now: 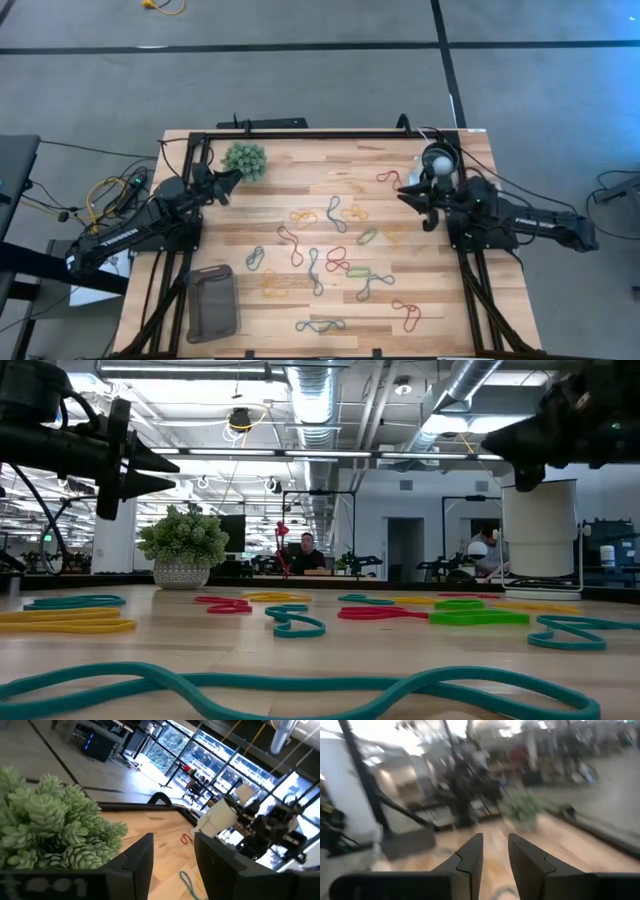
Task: Pick and place items into bin
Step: Put red rubber band into the black bin
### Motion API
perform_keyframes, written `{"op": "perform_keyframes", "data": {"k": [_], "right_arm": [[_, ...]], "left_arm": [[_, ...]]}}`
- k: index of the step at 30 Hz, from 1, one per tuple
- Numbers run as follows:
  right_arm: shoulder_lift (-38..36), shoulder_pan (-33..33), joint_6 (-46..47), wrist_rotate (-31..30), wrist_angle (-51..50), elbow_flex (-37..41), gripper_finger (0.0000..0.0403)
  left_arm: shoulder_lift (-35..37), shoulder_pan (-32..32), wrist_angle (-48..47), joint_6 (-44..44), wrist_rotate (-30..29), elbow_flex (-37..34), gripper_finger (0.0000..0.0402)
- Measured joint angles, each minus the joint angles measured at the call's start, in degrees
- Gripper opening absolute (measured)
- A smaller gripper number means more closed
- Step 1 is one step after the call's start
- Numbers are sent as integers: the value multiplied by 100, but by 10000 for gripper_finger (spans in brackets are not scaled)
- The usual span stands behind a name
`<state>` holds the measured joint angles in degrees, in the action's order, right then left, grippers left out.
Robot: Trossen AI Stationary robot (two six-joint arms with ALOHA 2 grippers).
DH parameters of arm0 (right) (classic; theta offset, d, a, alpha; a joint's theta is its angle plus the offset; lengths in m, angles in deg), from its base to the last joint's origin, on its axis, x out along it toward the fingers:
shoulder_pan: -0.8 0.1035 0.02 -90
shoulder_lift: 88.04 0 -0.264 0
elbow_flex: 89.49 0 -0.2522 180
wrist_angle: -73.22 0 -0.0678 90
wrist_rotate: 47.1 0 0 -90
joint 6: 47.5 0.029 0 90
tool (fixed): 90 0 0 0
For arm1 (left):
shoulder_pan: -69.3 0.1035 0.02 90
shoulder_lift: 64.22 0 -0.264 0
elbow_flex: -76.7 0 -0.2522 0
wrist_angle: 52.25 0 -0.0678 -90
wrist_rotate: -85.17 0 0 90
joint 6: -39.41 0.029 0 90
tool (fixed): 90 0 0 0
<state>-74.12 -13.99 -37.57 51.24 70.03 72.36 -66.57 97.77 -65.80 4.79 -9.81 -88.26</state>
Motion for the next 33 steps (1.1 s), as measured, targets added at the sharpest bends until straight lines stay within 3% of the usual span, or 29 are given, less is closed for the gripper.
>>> {"op": "perform_keyframes", "data": {"k": [7, 14, 20, 24, 28, 33], "right_arm": [[1568, 545, -78, -1426, -2438, -1614, 85], [3019, 1335, 111, -1862, -2815, -2371, 85], [3993, 2021, 383, -3121, -3093, -2778, 85], [4628, 2483, 1028, -3867, -3436, -3048, 85], [5337, 2864, 2394, -4638, -4079, -3326, 85], [6206, 3001, 3843, -5194, -4546, -3380, 85]], "left_arm": [[-2, 2, 76, 364, -451, 0, 132], [-2, 0, 45, 453, -248, 4, 132], [-2, 0, 56, 360, -143, 4, 132], [0, 0, 45, 355, 266, 0, 132], [-2, -74, 47, 338, 944, -2, 132], [12, -368, 123, 36, 659, -11, 132]]}}
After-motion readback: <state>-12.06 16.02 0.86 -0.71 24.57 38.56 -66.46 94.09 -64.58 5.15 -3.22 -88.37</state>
